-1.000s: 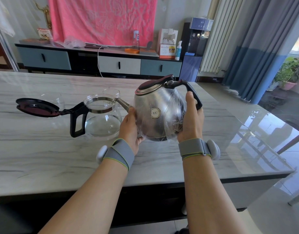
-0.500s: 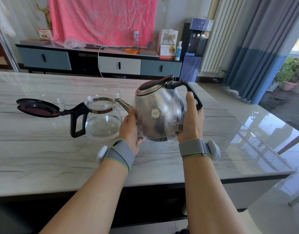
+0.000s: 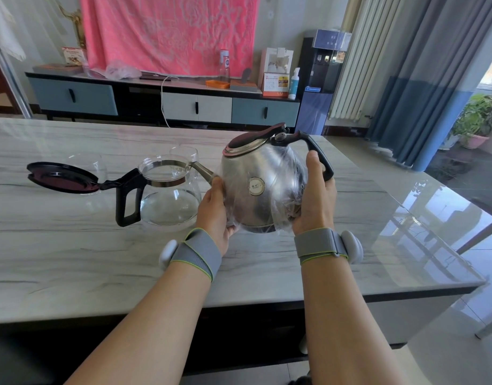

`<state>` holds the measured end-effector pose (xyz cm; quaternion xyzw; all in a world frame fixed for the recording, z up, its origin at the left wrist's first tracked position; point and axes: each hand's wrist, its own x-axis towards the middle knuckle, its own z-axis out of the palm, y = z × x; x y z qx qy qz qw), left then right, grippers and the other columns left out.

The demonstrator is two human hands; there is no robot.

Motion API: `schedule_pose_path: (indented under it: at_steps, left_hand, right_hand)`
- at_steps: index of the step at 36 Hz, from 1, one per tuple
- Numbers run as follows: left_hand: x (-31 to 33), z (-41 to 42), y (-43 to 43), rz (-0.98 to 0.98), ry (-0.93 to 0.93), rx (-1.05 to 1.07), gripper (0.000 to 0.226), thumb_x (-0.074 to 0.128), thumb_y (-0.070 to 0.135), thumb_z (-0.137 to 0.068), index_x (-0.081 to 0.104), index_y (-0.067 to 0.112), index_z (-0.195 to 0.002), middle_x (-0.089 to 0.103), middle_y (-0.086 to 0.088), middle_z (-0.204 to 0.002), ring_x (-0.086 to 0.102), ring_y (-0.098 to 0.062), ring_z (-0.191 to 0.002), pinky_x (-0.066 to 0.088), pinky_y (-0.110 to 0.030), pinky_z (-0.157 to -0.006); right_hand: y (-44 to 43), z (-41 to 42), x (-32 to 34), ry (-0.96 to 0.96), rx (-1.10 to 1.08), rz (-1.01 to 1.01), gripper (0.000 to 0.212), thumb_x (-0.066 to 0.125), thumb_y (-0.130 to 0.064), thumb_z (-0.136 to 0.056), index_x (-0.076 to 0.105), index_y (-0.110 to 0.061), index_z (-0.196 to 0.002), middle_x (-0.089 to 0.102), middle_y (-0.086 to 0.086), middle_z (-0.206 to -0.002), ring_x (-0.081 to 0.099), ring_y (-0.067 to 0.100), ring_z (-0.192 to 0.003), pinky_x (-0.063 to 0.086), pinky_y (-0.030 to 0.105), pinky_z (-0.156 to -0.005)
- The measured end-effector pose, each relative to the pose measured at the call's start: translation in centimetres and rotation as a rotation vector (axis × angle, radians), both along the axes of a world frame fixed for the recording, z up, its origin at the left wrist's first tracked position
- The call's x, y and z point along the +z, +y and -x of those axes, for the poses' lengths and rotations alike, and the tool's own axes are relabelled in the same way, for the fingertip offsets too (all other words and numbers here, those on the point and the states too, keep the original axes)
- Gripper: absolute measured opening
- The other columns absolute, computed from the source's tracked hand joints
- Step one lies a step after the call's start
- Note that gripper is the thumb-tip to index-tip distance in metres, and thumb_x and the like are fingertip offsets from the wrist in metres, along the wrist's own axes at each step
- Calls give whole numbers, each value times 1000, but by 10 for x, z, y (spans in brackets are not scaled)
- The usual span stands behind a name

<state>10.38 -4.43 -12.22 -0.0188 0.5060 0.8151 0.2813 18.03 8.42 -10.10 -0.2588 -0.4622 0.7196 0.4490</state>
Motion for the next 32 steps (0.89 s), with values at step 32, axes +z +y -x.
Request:
schedule_pose_path:
  at_steps: [32]
  left_hand:
    - [-4,3,2,-13,9,-8,32,49,59,-98,64,33,-109,70,4,-109,65,-20,-102,57,-46,-87]
  right_hand:
    - [-3,-1,2,-2,5,3,37,75,-58,-78,66,-28,-97,65,-5,-100,68,23,-105,53,55,-109]
